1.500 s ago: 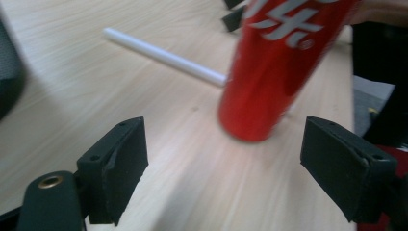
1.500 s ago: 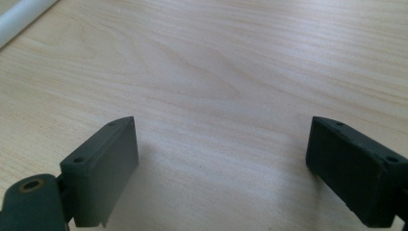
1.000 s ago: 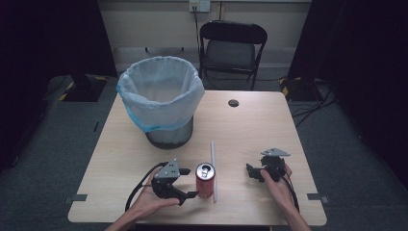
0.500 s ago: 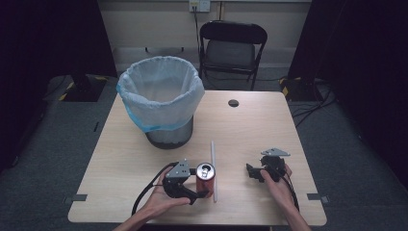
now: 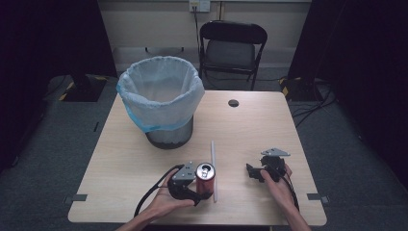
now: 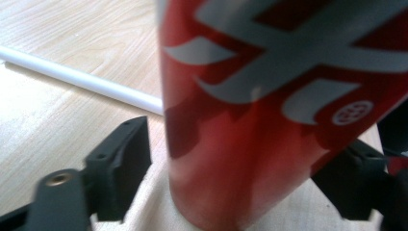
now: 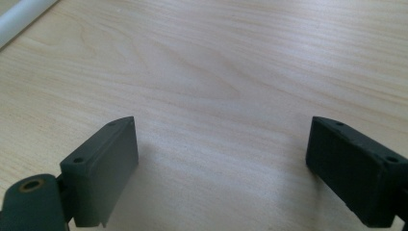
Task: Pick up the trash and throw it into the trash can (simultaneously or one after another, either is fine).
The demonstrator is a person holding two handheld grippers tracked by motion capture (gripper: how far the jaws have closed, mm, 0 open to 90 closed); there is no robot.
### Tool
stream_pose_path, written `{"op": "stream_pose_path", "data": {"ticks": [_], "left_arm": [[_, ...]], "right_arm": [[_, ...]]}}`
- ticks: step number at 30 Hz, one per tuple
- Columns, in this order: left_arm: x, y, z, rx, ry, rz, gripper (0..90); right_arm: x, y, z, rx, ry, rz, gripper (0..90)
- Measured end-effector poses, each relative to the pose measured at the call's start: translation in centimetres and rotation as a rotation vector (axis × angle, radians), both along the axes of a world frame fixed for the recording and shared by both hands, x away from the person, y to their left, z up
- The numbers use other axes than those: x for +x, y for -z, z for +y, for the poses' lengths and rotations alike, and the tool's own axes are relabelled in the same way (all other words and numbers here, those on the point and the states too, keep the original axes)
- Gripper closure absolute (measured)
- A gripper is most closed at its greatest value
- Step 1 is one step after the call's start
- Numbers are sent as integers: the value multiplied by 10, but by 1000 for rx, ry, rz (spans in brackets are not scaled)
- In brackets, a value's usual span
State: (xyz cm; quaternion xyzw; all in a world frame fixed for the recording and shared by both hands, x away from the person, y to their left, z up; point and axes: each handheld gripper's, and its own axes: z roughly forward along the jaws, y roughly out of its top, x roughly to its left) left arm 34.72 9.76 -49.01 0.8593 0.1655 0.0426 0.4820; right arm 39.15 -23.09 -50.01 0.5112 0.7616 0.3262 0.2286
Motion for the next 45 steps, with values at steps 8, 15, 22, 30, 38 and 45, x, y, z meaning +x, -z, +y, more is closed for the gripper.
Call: {"op": "stream_pose_path", "data": {"ticks": [8,15,22,30,38,45], "left_arm": [[-3,0,-1,-14,-6,8,334],[-3,-4,2,-12,1,-8,340],[-1,-12,12,-51,-33,-15,340],[1,-19,19,-89,-53,-14,340],[2,-29,26,-117,-68,-19,341],[3,-39,31,-143,-81,-22,341]], "right_arm": [[0,0,0,-1,1,0,103],[0,0,0,-1,5,-1,104],[0,0,0,-1,6,-1,105],[0,0,0,-1,6,-1,104],[0,0,0,-1,6,-1,105],[0,0,0,-1,6,-1,105]]}}
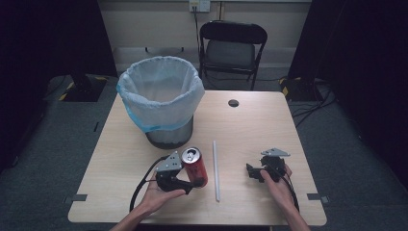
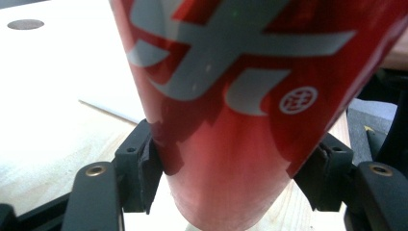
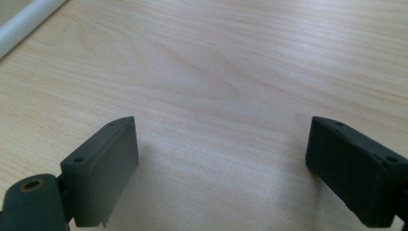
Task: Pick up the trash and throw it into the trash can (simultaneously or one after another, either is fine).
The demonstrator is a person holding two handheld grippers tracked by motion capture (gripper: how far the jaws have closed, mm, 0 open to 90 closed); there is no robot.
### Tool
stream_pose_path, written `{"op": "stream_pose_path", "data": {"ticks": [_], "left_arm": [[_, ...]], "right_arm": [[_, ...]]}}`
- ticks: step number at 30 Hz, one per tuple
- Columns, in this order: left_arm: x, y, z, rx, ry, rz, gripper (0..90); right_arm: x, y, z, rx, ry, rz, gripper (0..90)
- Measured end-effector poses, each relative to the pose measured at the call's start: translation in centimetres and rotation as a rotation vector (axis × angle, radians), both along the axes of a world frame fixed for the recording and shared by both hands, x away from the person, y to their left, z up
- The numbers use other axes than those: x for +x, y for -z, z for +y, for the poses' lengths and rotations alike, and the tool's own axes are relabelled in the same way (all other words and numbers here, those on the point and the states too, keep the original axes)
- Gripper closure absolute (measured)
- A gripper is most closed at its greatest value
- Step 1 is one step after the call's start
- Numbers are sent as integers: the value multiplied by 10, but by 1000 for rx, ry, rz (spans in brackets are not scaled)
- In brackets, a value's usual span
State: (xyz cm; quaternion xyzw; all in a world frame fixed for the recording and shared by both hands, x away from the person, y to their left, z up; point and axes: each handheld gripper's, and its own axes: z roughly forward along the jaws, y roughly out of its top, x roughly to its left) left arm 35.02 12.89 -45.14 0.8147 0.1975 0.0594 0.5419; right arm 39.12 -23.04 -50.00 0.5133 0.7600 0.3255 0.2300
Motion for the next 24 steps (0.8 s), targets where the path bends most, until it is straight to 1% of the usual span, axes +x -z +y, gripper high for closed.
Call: {"op": "stream_pose_path", "data": {"ticks": [1,2,3,4,7,8,9,11,12,15,18,19,21,22,24], "left_arm": [[-3,-4,0,26,-9,-43,341],[-3,-5,0,18,-2,-38,341],[-4,-6,1,3,-3,-24,341],[-4,-7,1,-4,-7,-25,341],[-4,-9,1,1,-11,-27,341],[-4,-12,2,-2,-35,-31,342],[-4,-12,2,-2,-35,-31,342],[-2,-19,6,-13,-42,-36,342],[-2,-23,7,-11,-45,-44,342],[-1,-33,12,-37,-48,-48,342],[-1,-39,16,-44,-67,-65,342],[-1,-42,18,-47,-74,-62,342],[-1,-48,21,-40,-73,-67,342],[-1,-50,23,-48,-70,-64,342],[-3,-55,25,-47,-72,-76,342]], "right_arm": [[0,0,0,0,0,0,104],[0,0,0,0,0,0,104],[0,0,0,0,0,0,104],[0,0,0,0,0,0,105],[0,0,0,0,0,-1,104],[0,0,0,0,0,0,105],[0,0,0,0,0,0,105],[0,0,0,0,0,0,104],[0,0,0,0,0,0,104],[0,0,0,0,0,0,105],[0,0,0,0,0,0,105],[0,0,0,0,0,0,104],[0,0,0,0,1,0,104],[0,0,0,0,1,0,104],[0,0,0,0,1,0,104]]}}
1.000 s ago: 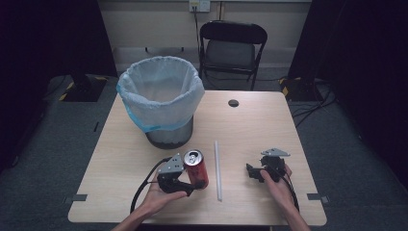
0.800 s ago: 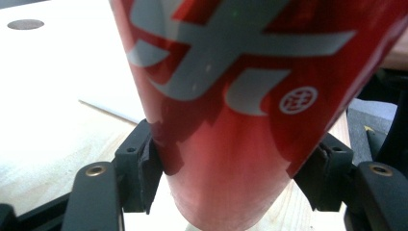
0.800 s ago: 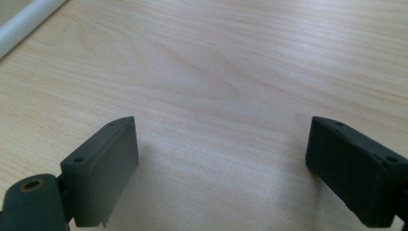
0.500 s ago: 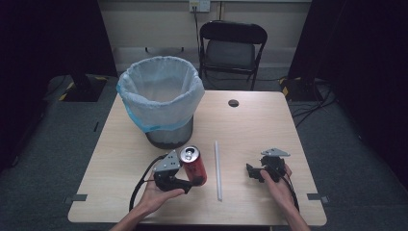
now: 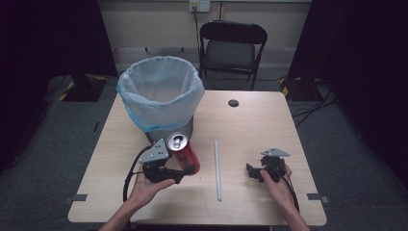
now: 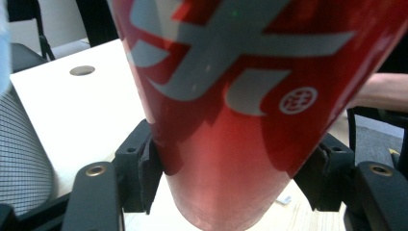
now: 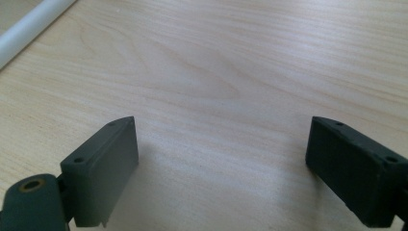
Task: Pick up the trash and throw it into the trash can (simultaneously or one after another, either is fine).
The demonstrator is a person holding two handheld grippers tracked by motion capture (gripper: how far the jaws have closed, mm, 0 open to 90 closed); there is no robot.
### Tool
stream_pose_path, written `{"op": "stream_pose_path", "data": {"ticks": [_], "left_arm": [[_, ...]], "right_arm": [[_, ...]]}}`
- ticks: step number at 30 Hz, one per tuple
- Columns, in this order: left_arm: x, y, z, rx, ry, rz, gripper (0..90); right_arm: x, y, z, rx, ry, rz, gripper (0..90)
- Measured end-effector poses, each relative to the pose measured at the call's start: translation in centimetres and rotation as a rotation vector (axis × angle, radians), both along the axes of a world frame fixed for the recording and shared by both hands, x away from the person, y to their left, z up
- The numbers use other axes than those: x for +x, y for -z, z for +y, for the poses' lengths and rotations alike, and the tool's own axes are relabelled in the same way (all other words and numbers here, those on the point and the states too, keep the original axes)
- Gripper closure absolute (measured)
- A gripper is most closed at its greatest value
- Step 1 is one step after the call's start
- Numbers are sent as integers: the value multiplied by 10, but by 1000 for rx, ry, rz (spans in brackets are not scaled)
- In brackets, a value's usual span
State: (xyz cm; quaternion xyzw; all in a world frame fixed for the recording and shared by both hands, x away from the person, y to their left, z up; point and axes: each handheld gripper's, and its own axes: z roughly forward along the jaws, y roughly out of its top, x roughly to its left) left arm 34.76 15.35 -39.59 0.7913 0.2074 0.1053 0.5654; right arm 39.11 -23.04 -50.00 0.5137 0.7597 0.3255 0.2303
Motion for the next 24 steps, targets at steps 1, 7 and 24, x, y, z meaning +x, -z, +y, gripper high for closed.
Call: {"op": "stream_pose_path", "data": {"ticks": [1,7,24], "left_arm": [[-1,-3,1,1,7,0,342],[0,-20,5,-5,24,-20,342],[17,-80,21,-52,10,-85,342]], "right_arm": [[0,0,0,0,0,0,104],[0,0,0,0,0,0,104],[0,0,0,0,0,0,104]]}}
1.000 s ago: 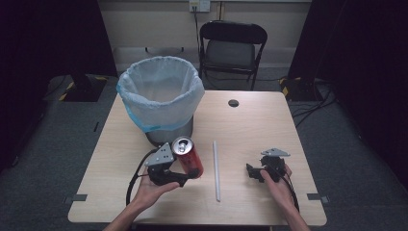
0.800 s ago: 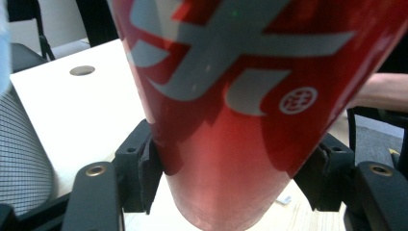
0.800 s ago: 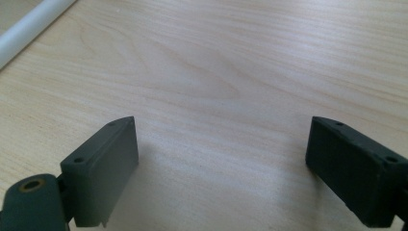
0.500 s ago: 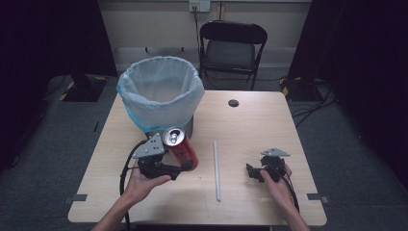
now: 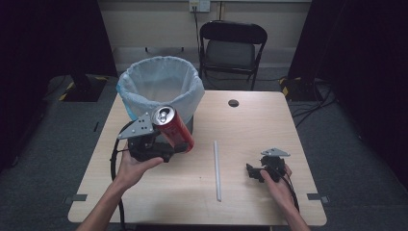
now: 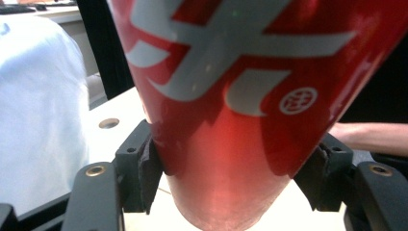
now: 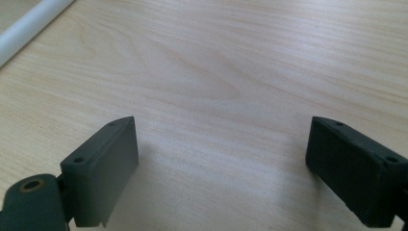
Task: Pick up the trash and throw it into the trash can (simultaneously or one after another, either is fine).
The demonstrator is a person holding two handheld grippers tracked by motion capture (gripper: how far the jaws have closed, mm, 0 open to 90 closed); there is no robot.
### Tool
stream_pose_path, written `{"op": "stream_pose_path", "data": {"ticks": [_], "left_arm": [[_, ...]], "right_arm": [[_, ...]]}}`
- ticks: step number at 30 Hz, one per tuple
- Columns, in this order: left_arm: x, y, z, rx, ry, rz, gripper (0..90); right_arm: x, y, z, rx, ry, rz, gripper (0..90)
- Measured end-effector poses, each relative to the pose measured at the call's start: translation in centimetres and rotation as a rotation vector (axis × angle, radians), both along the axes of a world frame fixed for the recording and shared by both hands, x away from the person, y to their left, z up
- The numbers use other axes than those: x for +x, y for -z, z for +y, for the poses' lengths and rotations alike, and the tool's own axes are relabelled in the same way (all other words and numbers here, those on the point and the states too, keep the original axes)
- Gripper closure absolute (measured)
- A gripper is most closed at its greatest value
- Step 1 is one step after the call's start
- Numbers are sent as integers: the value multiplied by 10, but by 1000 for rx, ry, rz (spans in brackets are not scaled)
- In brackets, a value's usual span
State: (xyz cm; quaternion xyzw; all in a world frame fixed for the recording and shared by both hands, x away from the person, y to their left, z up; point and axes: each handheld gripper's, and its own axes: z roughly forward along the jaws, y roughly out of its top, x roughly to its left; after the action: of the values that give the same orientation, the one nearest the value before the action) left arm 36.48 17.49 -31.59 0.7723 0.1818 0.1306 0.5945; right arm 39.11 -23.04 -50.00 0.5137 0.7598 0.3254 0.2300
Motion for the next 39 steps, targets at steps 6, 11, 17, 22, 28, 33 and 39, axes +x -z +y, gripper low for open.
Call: {"op": "stream_pose_path", "data": {"ticks": [6,11,17,22,28,33,39], "left_arm": [[5,-16,4,-17,-23,-23,342],[11,-27,6,-32,-28,-35,342],[24,-42,11,-72,-44,-32,343],[33,-59,16,-96,-53,-53,343],[43,-68,24,-122,-72,-59,343],[51,-72,32,-168,-101,-61,343],[58,-78,34,-176,-109,-67,343]], "right_arm": [[0,0,0,0,0,0,104],[0,0,0,0,0,0,104],[0,0,0,0,0,0,104],[0,0,0,0,0,0,104],[0,0,0,0,0,0,104],[0,0,0,0,0,0,104],[0,0,0,0,0,0,104]]}}
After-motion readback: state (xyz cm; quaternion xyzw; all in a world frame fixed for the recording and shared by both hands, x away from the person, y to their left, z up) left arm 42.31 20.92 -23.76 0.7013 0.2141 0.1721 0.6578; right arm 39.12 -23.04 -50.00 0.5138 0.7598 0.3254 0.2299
